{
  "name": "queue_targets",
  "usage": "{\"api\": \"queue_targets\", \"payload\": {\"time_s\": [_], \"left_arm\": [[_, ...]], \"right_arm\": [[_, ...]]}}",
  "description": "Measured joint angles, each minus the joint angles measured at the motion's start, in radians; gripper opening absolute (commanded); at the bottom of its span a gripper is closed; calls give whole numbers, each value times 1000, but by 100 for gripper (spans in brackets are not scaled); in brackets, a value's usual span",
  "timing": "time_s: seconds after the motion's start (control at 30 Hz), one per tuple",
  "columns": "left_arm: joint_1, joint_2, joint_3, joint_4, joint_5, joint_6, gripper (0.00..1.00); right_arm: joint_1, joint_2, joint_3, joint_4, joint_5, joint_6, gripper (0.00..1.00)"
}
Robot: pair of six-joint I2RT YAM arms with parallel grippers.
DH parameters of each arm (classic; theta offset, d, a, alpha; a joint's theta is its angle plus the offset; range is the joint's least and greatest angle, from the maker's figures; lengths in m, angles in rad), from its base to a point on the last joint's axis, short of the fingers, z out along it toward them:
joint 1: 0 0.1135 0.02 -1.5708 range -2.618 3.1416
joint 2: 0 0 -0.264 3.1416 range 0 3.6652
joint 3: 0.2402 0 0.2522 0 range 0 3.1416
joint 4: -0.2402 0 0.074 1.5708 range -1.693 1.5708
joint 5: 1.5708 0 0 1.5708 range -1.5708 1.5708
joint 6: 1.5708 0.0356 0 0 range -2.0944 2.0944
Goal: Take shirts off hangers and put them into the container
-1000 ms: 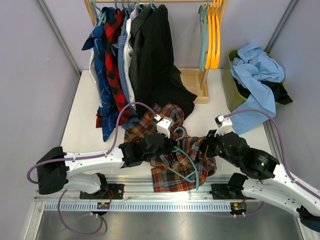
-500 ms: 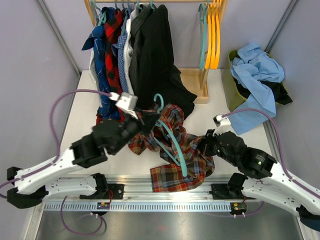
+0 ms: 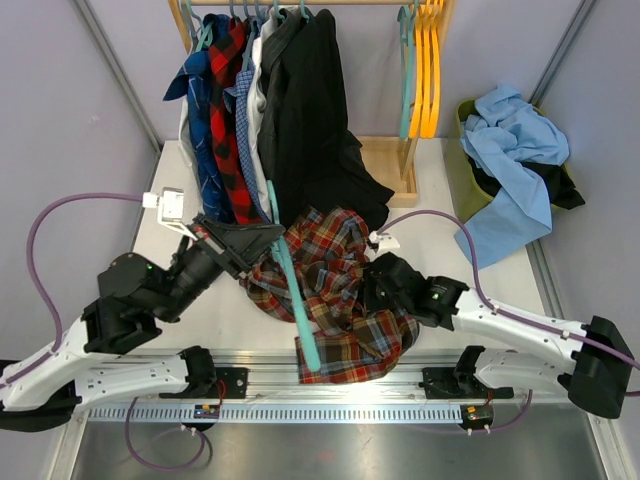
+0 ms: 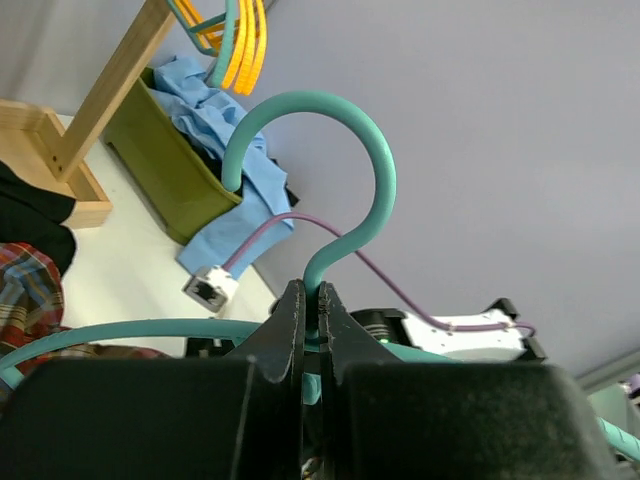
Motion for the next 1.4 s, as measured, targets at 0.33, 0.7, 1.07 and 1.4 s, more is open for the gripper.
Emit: {"api": "queue_targets", "payload": {"time_s": [0.33,0.7,1.07,1.4], "left_arm": [[0,-117,56,-182,-148,43,0],[0,-79,-174,-420,-335,95,0],[0,31,-218,-379,-409,145,0],[0,98,-218,-306,-407,167,0]], "right_arm": [[54,75,50,-81,34,1,75],[73,-257,298,-227,-68,-104,85],[111,-274,333,-244,-235,-135,79],[283,-152,331,-159,-230,-134,70]]}}
